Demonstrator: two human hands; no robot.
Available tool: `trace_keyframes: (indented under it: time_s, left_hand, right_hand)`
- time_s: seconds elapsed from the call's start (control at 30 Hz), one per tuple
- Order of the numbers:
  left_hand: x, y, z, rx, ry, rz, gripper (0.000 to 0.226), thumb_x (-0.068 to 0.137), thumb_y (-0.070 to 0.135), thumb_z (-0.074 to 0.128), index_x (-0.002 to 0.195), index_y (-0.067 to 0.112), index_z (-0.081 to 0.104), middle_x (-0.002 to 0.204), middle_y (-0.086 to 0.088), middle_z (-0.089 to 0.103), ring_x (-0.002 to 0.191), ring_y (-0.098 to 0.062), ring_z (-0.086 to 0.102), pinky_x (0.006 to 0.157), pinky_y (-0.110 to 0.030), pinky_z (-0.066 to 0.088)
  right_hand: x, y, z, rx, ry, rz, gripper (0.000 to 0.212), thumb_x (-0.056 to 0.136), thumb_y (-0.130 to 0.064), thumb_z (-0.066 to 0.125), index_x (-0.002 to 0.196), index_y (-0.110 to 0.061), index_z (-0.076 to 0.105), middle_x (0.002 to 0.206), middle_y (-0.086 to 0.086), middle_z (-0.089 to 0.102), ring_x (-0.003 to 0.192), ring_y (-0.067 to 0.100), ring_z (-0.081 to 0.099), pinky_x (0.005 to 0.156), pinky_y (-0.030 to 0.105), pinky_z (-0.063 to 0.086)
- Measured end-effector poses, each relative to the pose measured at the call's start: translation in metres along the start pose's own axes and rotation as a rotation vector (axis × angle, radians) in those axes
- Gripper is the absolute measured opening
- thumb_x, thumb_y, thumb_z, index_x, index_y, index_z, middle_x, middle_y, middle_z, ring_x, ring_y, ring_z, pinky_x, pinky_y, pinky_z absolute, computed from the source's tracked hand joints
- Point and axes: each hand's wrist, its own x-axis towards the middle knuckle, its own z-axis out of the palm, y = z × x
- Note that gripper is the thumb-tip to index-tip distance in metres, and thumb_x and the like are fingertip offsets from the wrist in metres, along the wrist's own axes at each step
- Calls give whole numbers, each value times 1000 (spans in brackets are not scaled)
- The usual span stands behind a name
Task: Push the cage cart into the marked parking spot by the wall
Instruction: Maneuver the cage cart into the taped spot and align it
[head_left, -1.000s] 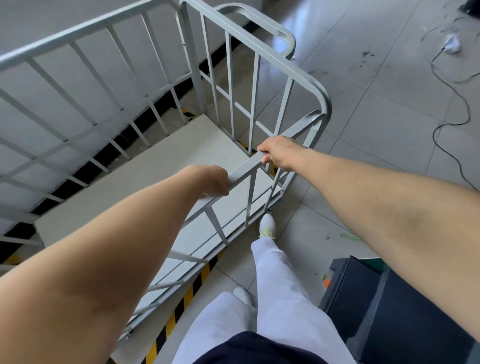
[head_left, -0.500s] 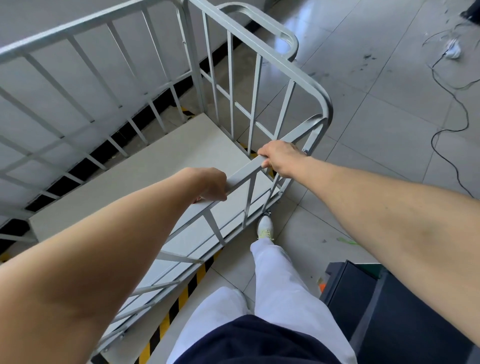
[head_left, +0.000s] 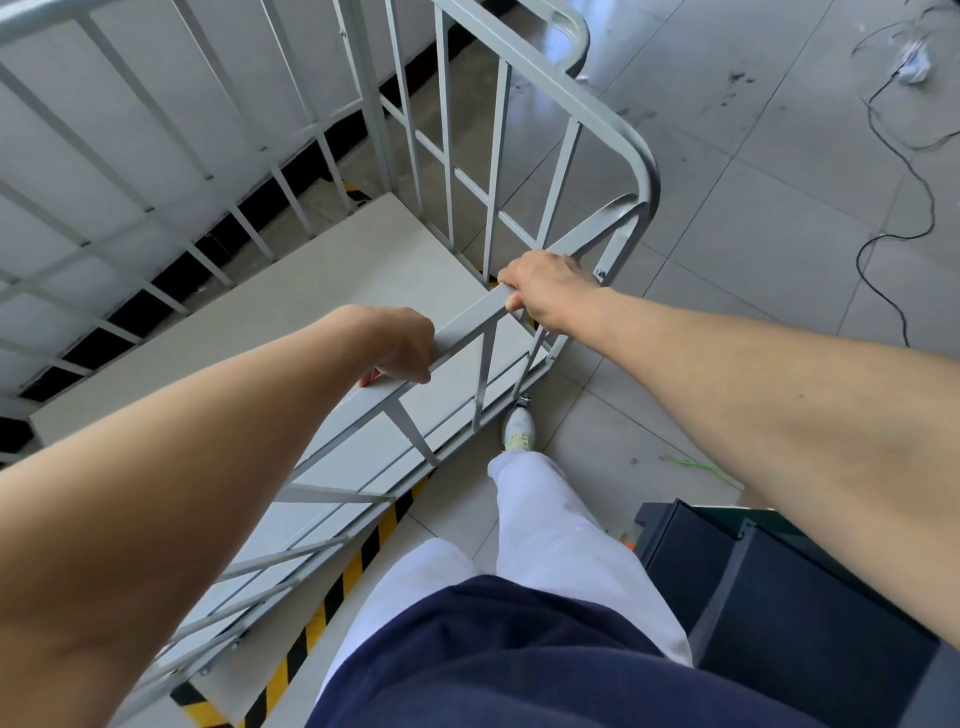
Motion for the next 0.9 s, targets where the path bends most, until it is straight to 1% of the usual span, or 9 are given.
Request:
trace_keyframes:
  time_s: [0.1,0.17,0.23,0.37,0.53,0.67,0.77,0.83,0.9]
  left_hand:
    - [2,0,2,4,17,2,33,94,30,55,98,-1,64,93,-15,72,43,-22,57,73,-32,55]
    - [3,0,4,8,23,3,33,94,30,54,99,-1,64,95,-17,72,44,-22,57,71,-31,54]
    - [3,0,6,5,25,8,32,94,30,54,95,-1,63,92,-16,71,47,-25,58,68,-29,51]
    - [0,-2,3,3,40,32,30,95,31,55,87,2,55,84,-12,62,55,-30,62,73,-33,53]
    - [-1,-2,4,2,41,25,31,94,32,54,93,1,61,85,-13,65,57,-30,64,77,-35,56]
    - [-11,4,3,23,84,39,21,97,28,52,93,7,55,90,-11,56,48,-17,45,74,-30,45]
    - [-14,5,4,12,93,40,28,97,27,52,106,2,61,90,-12,54,49,-19,42,77,-32,45]
    - [-15,3,7,-13,87,40,31,97,26,52,112,1,62,91,-13,57,48,-18,42,74,-32,44]
    - [-17,3,7,-35,97,40,31,97,25,51,114,2,62,84,-9,54,49,-18,41,71,-31,42]
  right_hand:
    - [-1,1,0,-47,32,-54,34,86,3,36,61,-18,42,80,-5,63,90,25,54,74,26,36]
    - [-1,1,1,-99,50,-93,35,86,6,37,60,-18,40,96,2,69,96,27,56,75,26,37]
    - [-1,2,3,-127,59,-100,38,87,5,39,58,-19,37,101,3,70,97,28,56,75,27,37]
    - [1,4,2,-159,61,-95,39,91,-1,44,57,-19,35,92,4,65,87,25,52,71,28,35]
    - [3,4,10,-164,61,-69,37,93,-4,46,60,-20,37,76,-3,51,87,28,57,70,31,38]
    - [0,0,10,-171,27,-56,19,95,-12,48,76,-15,47,90,8,51,91,32,57,80,39,47]
    - [-3,-4,9,-196,15,-50,14,97,-14,47,83,-15,47,95,9,45,98,35,56,86,43,47]
    - [-6,-7,7,-206,-6,-38,12,97,-15,46,85,-15,45,98,11,44,101,35,56,89,42,46]
    - [-7,-10,3,-217,-33,-34,11,97,-15,46,87,-16,44,104,13,47,108,35,54,90,41,44]
